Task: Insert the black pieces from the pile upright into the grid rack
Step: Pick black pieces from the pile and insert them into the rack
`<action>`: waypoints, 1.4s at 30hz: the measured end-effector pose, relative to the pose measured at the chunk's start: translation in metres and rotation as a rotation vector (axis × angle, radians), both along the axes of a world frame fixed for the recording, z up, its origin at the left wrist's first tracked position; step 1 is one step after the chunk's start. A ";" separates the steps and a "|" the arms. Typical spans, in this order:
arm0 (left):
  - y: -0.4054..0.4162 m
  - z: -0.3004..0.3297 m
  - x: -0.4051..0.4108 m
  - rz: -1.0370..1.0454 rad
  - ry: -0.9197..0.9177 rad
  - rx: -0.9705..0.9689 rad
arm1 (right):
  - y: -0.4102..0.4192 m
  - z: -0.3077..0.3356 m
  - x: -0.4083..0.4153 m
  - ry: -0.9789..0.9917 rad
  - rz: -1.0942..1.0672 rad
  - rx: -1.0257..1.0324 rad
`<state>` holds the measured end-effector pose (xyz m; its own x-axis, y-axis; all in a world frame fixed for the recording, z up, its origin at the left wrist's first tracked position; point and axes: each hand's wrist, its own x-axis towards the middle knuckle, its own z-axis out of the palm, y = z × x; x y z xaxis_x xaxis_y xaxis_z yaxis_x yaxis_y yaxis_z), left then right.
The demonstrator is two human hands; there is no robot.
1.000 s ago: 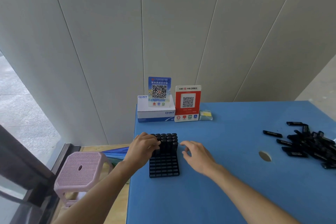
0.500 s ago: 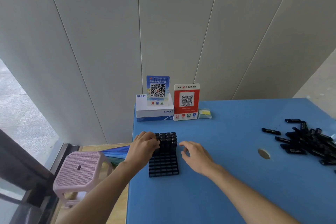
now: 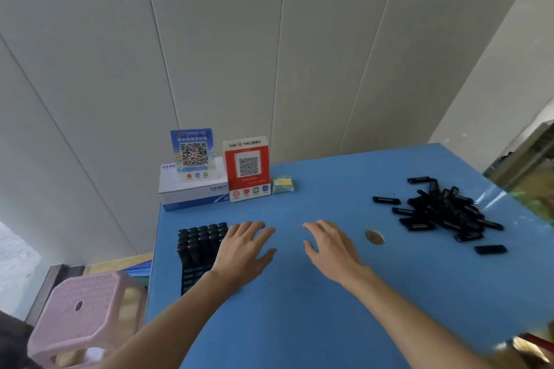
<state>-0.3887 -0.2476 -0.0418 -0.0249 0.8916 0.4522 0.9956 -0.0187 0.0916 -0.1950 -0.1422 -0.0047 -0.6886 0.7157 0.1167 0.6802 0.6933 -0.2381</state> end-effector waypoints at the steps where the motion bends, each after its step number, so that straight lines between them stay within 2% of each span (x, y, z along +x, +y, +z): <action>1: 0.012 -0.002 0.014 -0.009 0.003 0.002 | 0.011 -0.001 0.019 -0.001 -0.025 0.001; 10: 0.110 -0.019 0.134 0.019 0.000 -0.052 | 0.126 -0.007 0.178 -0.032 -0.145 -0.037; 19: 0.194 -0.041 0.236 0.069 -0.099 -0.099 | 0.222 -0.026 0.288 -0.059 -0.156 -0.088; 29: 0.262 -0.037 0.302 0.039 -0.074 -0.185 | 0.286 -0.032 0.355 -0.037 -0.188 -0.078; 42: 0.301 -0.044 0.338 -0.053 -0.100 -0.285 | 0.317 -0.047 0.394 -0.048 -0.160 -0.160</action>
<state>-0.0502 0.0532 -0.0855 -0.0071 0.9833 0.1816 0.9797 -0.0295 0.1981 0.1994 0.1746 -0.0518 -0.5668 0.8230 -0.0371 0.7916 0.5317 -0.3010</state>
